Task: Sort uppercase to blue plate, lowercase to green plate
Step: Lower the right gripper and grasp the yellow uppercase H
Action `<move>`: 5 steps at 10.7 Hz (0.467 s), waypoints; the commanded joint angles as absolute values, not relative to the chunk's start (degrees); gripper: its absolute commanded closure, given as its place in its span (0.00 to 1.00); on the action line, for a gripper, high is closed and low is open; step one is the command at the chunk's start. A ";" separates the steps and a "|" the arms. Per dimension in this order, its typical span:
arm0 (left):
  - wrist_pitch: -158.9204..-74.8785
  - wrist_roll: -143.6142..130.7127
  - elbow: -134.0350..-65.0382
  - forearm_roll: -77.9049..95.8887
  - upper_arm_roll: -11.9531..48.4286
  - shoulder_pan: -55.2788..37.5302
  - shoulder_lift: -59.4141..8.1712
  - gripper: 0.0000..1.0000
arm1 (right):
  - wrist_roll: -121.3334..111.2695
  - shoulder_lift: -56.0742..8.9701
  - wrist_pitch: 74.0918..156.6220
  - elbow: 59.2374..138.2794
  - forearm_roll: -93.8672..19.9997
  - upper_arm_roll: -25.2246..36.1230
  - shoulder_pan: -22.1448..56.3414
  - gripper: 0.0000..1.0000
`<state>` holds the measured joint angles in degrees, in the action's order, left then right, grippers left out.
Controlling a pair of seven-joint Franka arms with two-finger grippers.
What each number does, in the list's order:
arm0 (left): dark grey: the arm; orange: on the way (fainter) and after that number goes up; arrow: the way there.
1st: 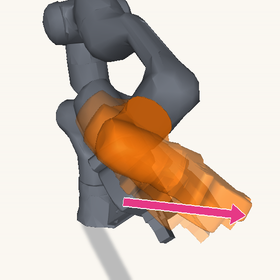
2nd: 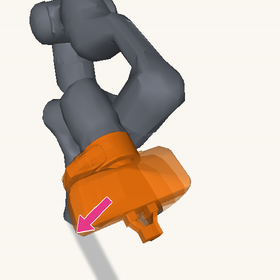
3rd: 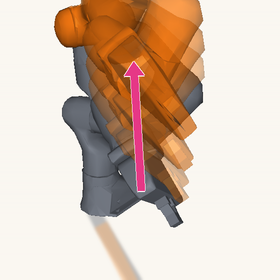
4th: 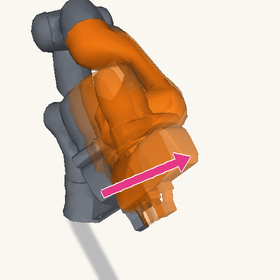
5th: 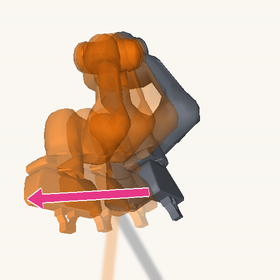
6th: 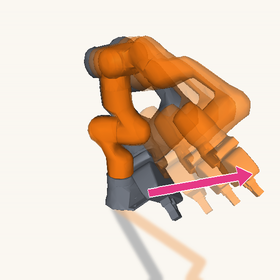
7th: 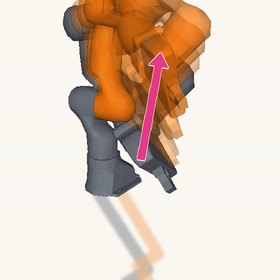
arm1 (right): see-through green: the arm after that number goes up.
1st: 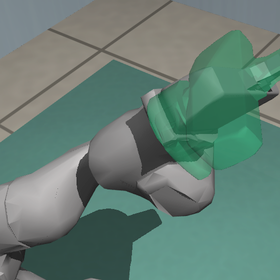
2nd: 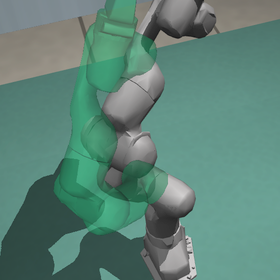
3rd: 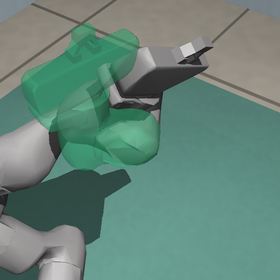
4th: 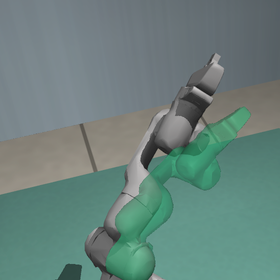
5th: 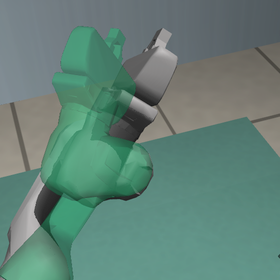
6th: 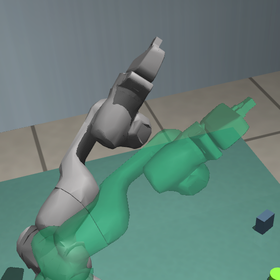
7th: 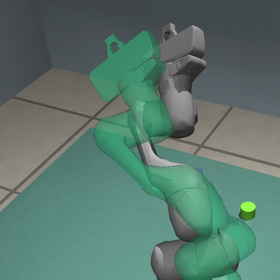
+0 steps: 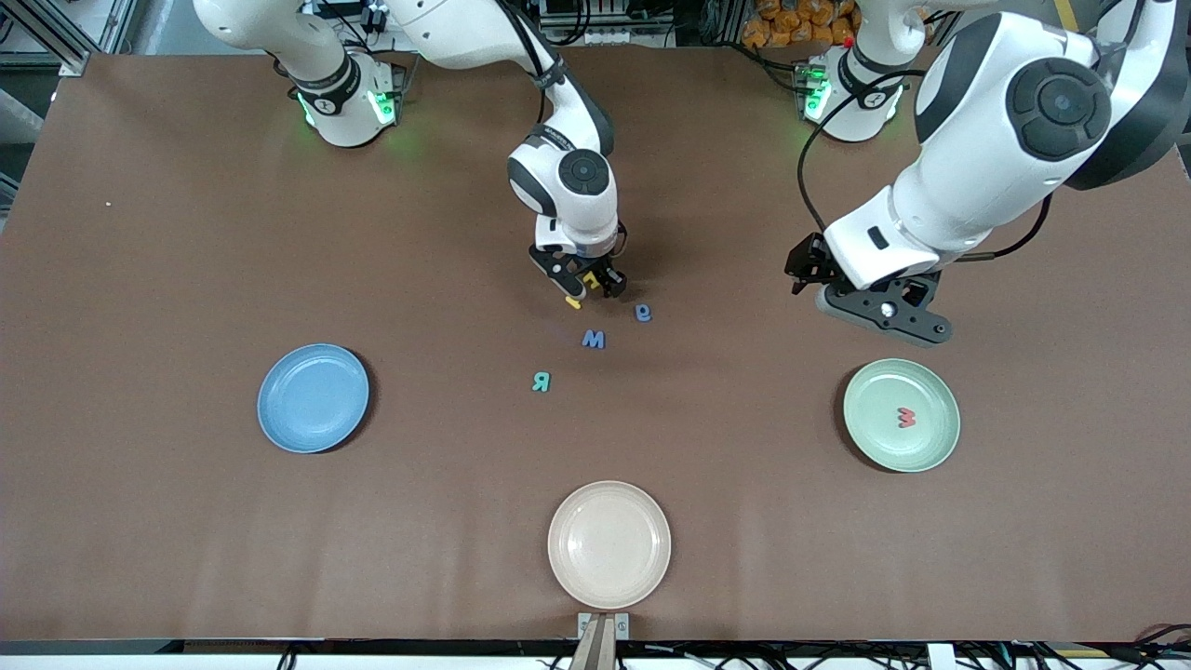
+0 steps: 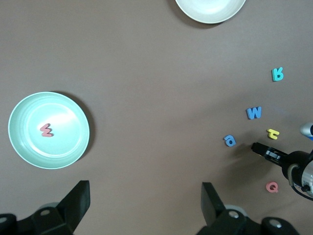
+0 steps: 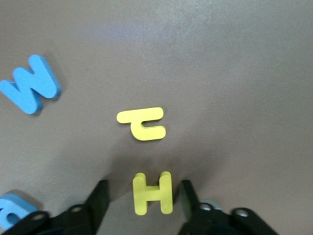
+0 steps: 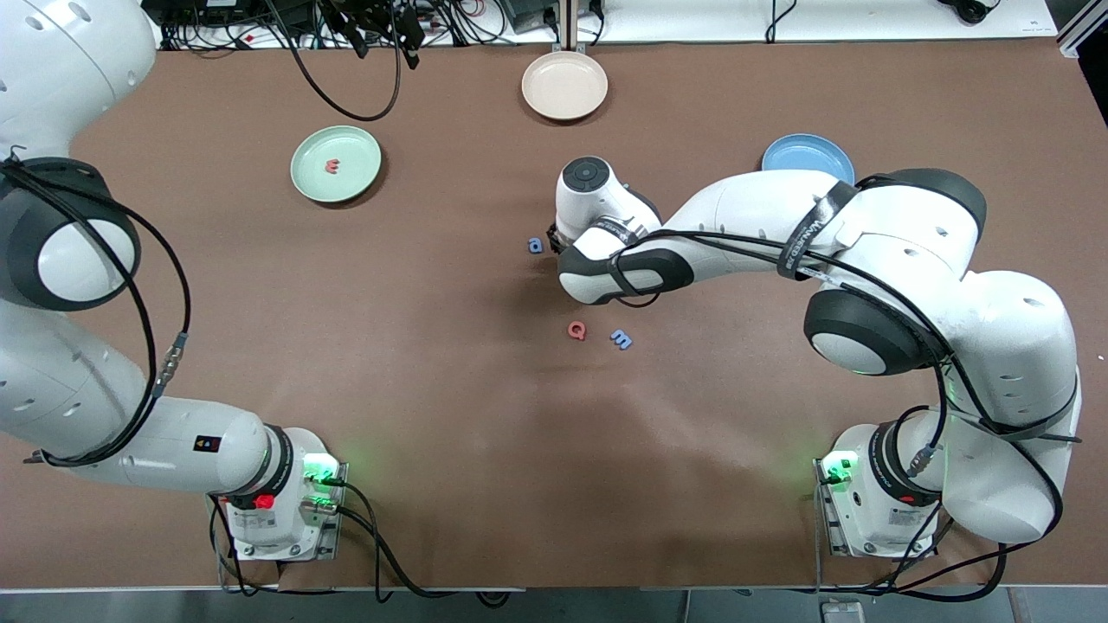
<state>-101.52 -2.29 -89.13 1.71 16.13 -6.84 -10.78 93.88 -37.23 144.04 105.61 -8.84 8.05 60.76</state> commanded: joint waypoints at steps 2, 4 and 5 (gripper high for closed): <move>-101.43 -2.99 -88.77 2.29 15.64 -6.68 -10.20 0.00 | 94.48 -37.00 143.96 106.35 -8.44 8.61 61.52 1.00; -101.43 -2.73 -89.03 2.81 15.73 -6.77 -10.28 0.00 | 94.13 -36.91 143.96 106.35 -8.26 8.70 61.17 1.00; -101.43 -2.99 -88.95 3.16 16.08 -7.12 -10.63 0.00 | 93.17 -36.30 143.62 106.26 -7.39 9.14 60.74 1.00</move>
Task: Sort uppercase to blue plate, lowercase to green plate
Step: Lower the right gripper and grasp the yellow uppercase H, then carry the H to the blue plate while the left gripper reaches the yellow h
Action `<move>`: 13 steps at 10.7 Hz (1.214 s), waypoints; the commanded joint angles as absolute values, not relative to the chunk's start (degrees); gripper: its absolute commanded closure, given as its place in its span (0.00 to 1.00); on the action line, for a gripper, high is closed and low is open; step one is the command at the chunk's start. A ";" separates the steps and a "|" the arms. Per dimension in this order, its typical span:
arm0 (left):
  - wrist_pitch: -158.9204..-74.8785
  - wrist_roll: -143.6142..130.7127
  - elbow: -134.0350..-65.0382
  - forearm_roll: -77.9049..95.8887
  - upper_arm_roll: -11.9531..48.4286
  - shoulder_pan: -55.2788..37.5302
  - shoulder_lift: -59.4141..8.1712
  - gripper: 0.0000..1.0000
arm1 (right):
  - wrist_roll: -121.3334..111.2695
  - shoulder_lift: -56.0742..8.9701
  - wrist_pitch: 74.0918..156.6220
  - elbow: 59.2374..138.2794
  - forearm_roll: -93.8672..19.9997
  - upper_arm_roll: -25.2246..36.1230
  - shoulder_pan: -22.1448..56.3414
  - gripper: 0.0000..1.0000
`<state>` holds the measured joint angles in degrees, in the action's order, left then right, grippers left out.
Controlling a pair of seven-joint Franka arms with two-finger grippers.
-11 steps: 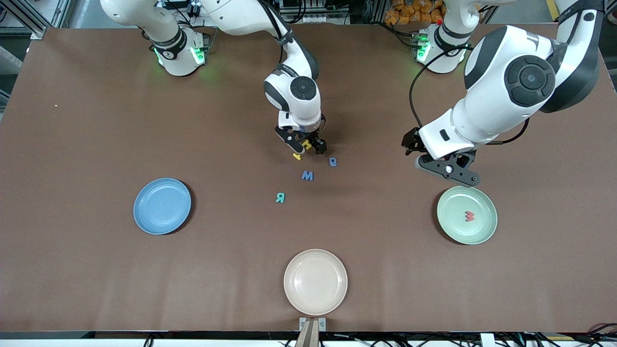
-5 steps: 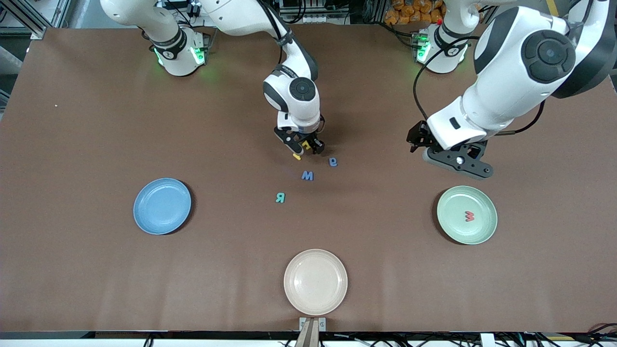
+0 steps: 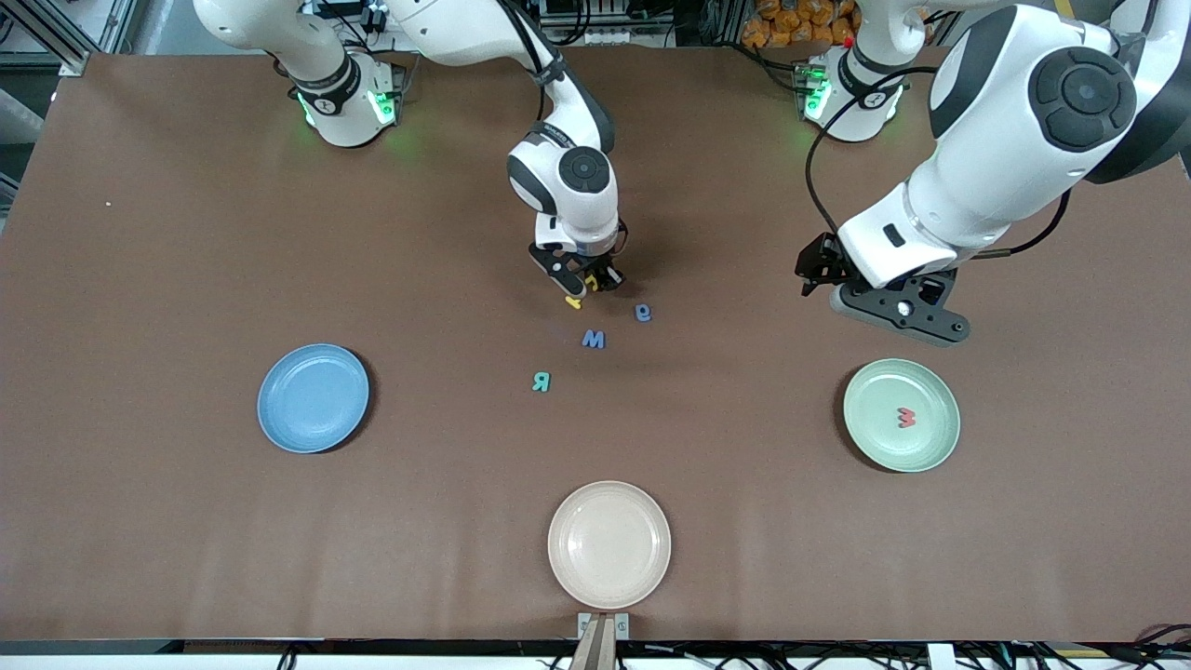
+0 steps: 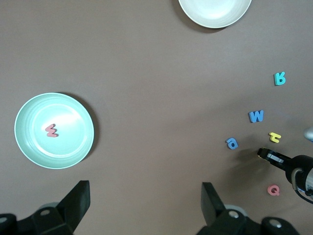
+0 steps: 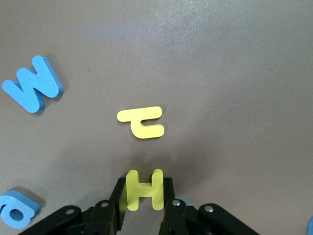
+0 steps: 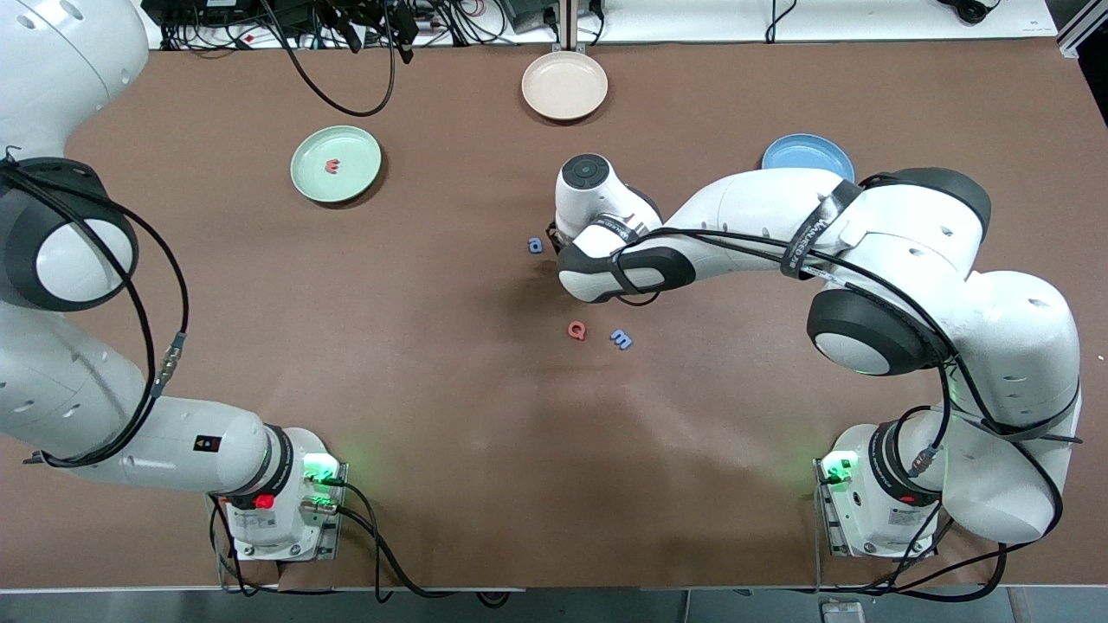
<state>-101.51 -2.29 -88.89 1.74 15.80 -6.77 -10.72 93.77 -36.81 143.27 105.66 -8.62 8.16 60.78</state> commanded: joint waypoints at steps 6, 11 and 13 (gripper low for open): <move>-102.13 -3.78 -89.65 4.13 16.44 -8.08 -11.95 0.00 | 71.58 -35.42 127.03 96.34 -6.77 14.06 52.32 1.00; -104.57 -5.62 -90.52 3.52 20.21 -11.76 -16.77 0.00 | 46.11 -33.66 121.39 96.41 -6.77 17.65 42.55 1.00; -110.10 -5.63 -90.97 2.30 22.58 -14.05 -20.81 0.00 | 36.35 -33.66 119.80 96.85 -6.77 18.37 37.73 1.00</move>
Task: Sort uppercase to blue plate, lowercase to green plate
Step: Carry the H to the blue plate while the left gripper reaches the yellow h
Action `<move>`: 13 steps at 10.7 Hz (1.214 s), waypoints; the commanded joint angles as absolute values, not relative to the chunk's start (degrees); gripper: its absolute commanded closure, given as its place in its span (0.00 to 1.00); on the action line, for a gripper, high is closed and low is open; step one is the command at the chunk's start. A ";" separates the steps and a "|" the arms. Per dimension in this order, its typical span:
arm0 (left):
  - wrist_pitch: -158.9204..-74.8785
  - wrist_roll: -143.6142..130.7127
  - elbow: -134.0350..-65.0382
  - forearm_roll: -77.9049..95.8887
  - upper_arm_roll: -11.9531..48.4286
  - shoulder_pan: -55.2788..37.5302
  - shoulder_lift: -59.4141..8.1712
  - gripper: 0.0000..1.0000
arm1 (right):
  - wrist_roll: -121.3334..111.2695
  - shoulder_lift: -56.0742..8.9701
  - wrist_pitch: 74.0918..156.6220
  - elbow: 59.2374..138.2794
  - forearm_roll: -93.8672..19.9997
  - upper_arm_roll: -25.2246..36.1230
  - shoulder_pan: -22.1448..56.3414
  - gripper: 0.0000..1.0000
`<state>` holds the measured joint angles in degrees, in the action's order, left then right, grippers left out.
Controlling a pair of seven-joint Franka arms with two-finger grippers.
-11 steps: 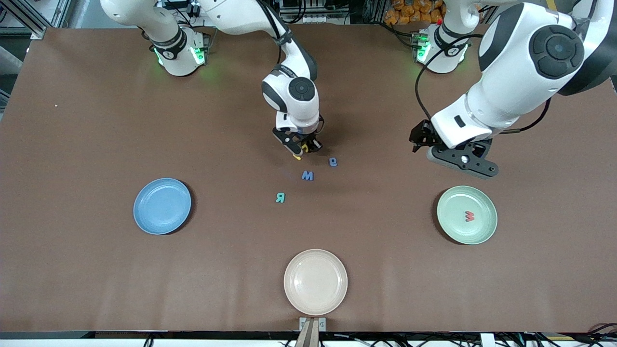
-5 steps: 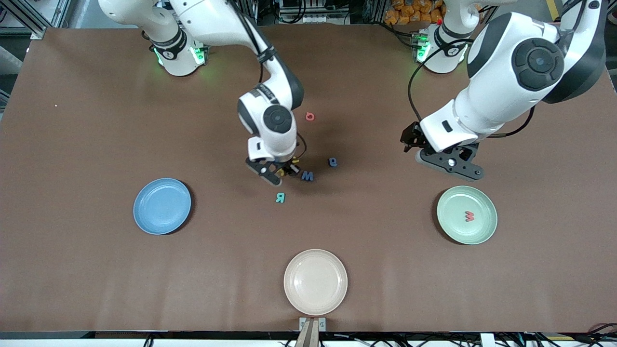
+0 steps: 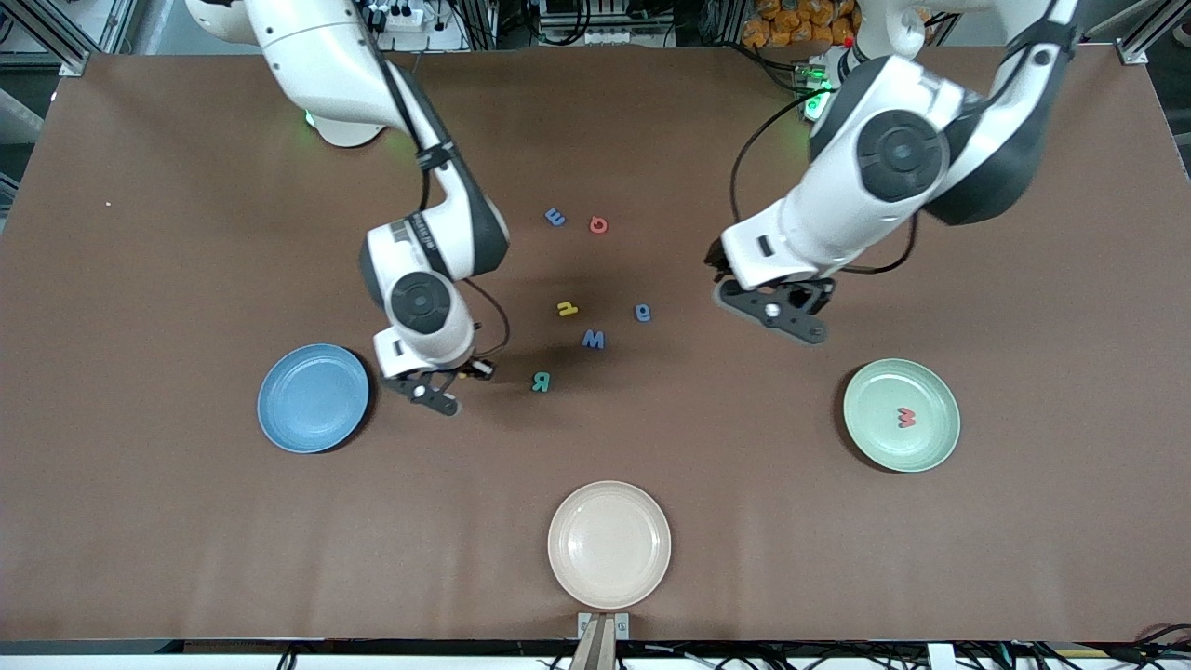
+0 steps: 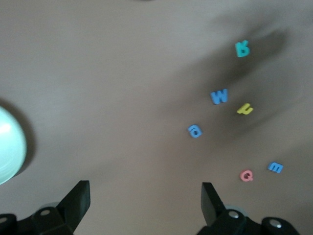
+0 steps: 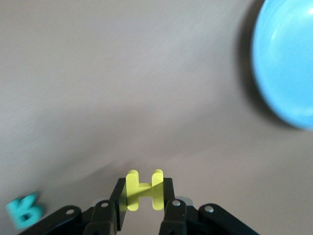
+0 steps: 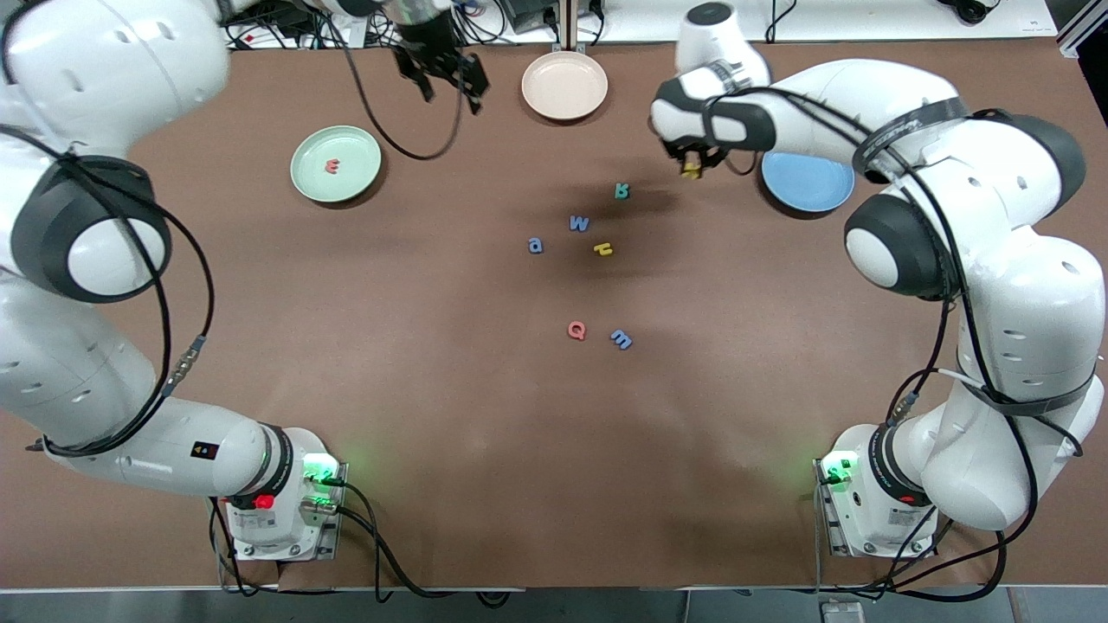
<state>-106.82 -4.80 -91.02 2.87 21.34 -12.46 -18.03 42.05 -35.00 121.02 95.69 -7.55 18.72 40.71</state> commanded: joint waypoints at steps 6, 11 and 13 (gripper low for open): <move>-127.25 -5.10 -90.26 -10.45 26.63 -24.33 -34.53 0.00 | 9.87 -34.10 119.00 96.68 -6.77 18.37 23.57 1.00; -134.21 -5.27 -89.82 -23.28 26.63 -31.11 -41.48 0.00 | -1.84 -35.86 123.40 96.24 -7.47 18.28 17.06 0.03; -134.30 -5.36 -89.21 -23.55 26.54 -33.04 -43.23 0.00 | -1.93 -35.77 123.49 96.24 -7.47 18.19 17.14 0.00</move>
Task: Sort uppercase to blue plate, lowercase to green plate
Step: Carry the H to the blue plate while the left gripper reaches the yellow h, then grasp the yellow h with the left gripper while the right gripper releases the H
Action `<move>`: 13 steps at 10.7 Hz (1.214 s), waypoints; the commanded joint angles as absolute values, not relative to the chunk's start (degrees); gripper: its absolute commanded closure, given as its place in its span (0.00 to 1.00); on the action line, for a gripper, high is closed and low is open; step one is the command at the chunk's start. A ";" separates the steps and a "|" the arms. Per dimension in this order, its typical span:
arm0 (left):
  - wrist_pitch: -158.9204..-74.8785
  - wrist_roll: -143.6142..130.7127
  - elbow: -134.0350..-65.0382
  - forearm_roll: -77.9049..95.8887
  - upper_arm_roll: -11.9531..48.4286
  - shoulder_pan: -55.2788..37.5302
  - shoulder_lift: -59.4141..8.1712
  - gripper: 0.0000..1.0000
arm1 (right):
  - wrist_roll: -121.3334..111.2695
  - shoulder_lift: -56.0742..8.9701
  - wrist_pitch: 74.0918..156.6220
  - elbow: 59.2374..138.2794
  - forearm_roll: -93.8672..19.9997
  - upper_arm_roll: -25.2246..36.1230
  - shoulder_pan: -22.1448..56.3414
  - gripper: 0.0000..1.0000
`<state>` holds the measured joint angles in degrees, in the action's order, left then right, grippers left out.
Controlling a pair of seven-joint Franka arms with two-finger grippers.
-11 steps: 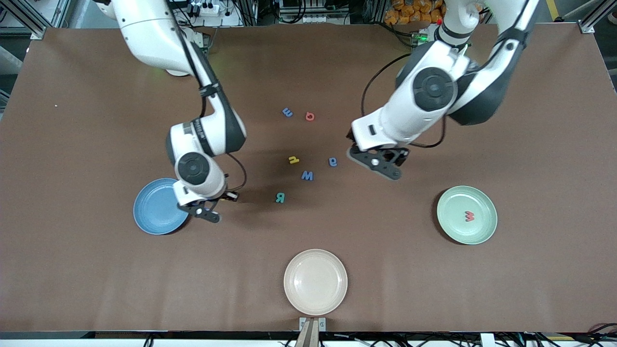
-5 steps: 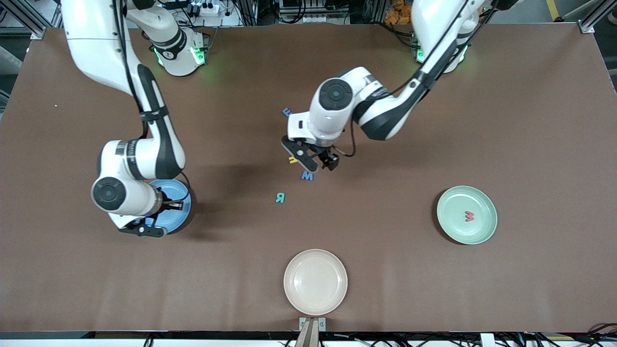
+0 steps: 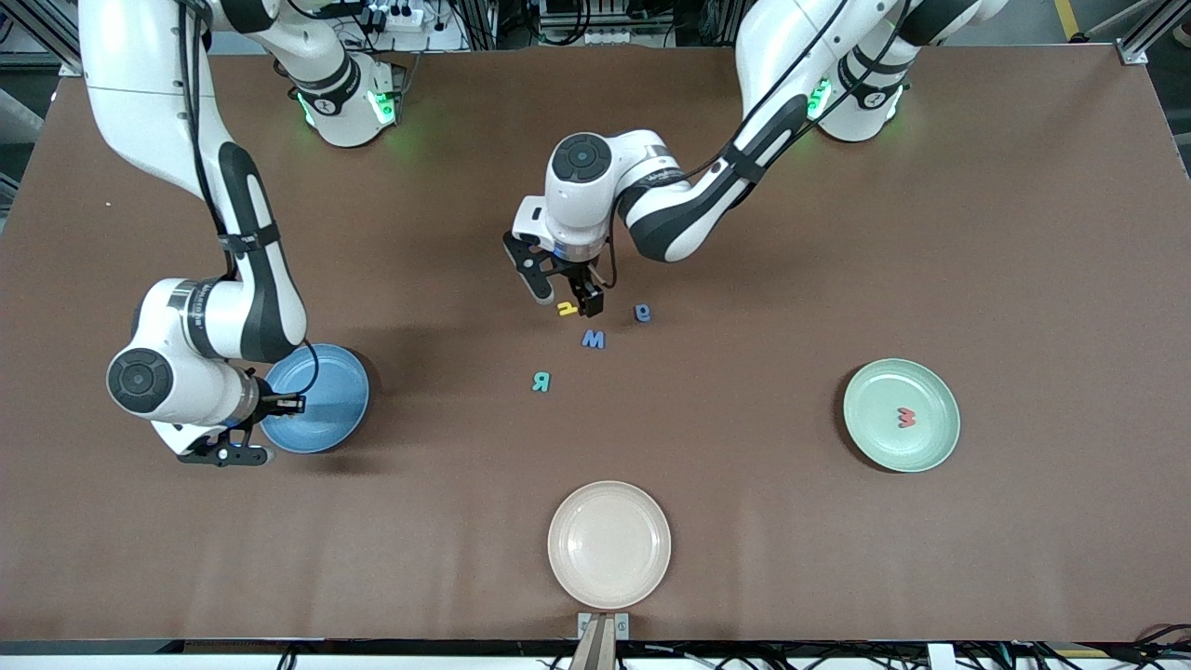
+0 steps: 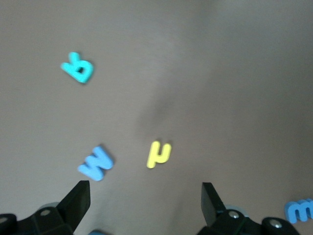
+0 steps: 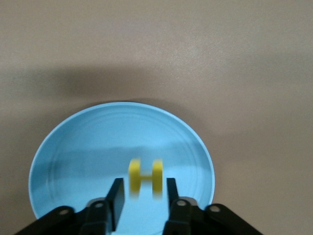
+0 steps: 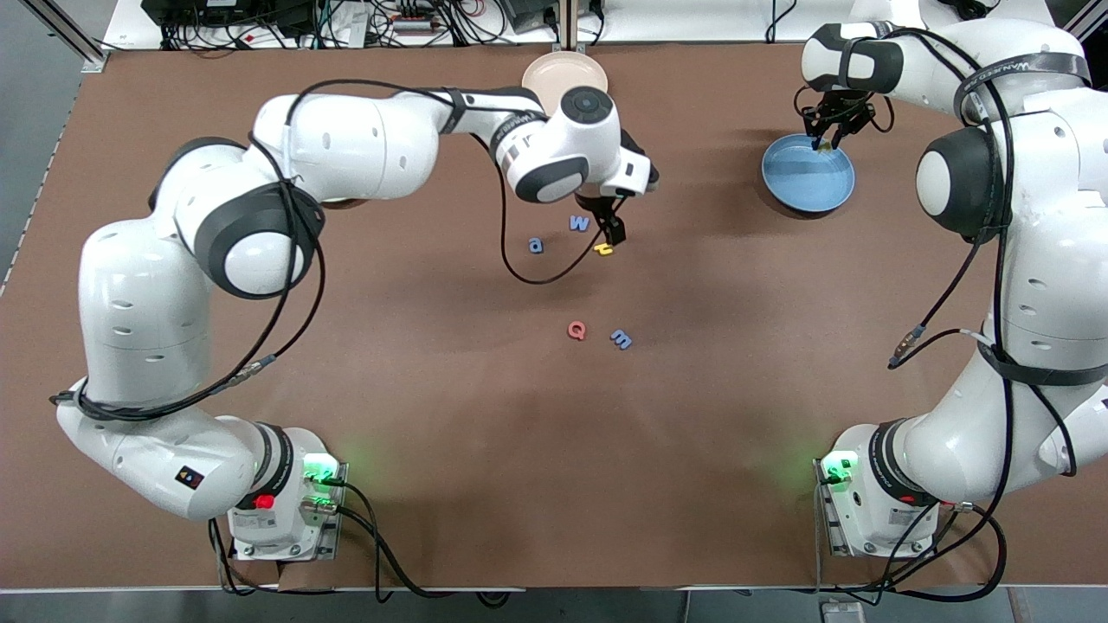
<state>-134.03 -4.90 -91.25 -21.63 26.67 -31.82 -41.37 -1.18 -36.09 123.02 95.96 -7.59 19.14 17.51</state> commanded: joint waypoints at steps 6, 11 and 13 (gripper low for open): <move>-137.28 -4.40 -86.49 -30.39 26.10 -33.75 -48.34 0.15 | -1.93 -35.77 123.22 96.24 -7.47 18.11 17.40 0.00; -137.64 -4.40 -86.22 -31.38 26.02 -33.75 -49.83 0.22 | -1.93 -35.95 123.49 96.33 -7.47 18.11 17.32 0.00; -137.64 -4.48 -86.31 -31.38 26.02 -33.84 -50.27 0.27 | -1.93 -36.12 123.57 96.33 -7.47 18.11 17.23 0.00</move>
<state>-137.24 -4.52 -87.69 -29.97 26.28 -33.23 -49.13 -1.43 -36.23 123.09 95.96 -7.59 18.43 17.67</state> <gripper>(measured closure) 0.247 0.000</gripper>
